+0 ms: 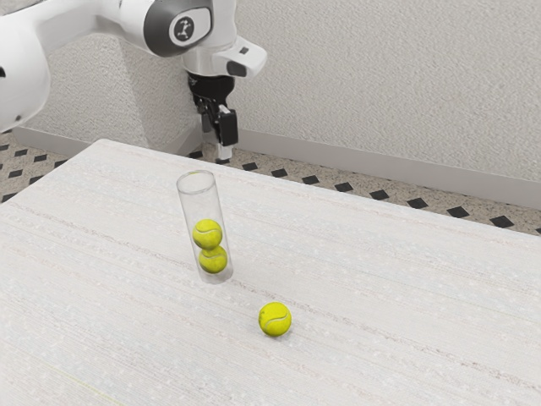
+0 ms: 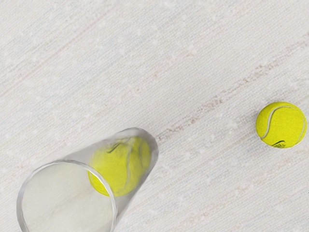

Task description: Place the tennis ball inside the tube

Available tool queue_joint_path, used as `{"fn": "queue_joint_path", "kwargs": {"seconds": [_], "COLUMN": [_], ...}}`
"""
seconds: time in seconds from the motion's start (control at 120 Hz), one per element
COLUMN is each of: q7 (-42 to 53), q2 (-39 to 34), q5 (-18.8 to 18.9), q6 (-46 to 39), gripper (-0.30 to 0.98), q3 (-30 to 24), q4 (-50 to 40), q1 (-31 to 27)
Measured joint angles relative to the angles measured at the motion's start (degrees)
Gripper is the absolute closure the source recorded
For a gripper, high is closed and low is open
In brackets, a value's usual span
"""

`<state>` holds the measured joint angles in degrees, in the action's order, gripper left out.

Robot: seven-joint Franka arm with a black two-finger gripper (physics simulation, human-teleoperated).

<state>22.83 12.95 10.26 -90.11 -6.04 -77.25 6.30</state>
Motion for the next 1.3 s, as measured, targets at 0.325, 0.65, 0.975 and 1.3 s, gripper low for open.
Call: {"fn": "queue_joint_path", "kwargs": {"seconds": [0.325,0.65,0.975,1.3], "q7": [4.2,6.5,8.0,9.1], "q2": [1.2,4.5,13.6,16.0], "q5": [-10.1,-17.7,-18.0,-17.7], "q6": [-5.8,-11.6,-26.0,-32.0], "gripper": [0.00,0.00,0.00,0.15], "q3": [-1.2,-4.8,-5.2,-5.1], "q4": [-11.9,-25.3,-26.5,-28.0], "q1": [0.2,0.3,-0.7,-1.3]}}
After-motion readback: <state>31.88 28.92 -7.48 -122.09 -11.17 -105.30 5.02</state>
